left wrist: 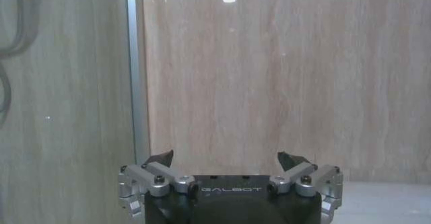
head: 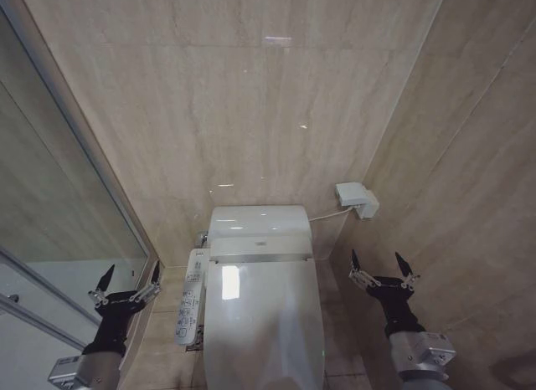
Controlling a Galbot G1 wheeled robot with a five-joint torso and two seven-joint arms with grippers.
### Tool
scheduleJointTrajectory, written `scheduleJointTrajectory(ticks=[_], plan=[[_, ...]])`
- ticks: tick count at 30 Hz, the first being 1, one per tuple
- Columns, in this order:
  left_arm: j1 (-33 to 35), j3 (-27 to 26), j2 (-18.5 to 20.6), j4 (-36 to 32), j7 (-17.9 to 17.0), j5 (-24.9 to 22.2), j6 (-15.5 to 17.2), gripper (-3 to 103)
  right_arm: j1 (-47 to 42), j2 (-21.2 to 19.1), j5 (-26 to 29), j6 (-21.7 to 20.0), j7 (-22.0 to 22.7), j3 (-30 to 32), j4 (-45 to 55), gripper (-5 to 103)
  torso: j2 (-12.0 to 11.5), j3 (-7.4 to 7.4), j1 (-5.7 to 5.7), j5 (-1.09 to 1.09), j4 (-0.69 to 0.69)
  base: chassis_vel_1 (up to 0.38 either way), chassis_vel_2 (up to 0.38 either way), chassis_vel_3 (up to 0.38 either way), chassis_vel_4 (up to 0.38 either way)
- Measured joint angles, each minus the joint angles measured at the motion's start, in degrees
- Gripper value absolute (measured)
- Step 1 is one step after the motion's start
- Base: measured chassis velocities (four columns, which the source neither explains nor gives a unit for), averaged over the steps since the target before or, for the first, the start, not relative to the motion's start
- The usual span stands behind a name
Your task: Open the toilet lid, clean the toilet bowl with a toilet brush, close the toilet lid, and flush.
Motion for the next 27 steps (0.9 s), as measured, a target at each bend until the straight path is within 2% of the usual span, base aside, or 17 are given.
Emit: scheduleJointTrajectory(ticks=[6, 27], plan=[[0.63, -0.59, -0.45, -1.63, 1.05, 0.00, -0.90, 100, 0.00, 0.00, 0.00, 0.00, 0.00, 0.00, 0.00, 100, 0.00, 0.00, 0.00, 0.00, 0.00, 0.000, 0.000, 0.000, 0.000], [1.05, 1.02, -1.38, -1.77, 1.21, 1.33, -1.95, 100, 0.00, 0.00, 0.00, 0.00, 0.00, 0.00, 0.00, 100, 0.00, 0.00, 0.00, 0.00, 0.00, 0.000, 0.000, 0.000, 0.000]])
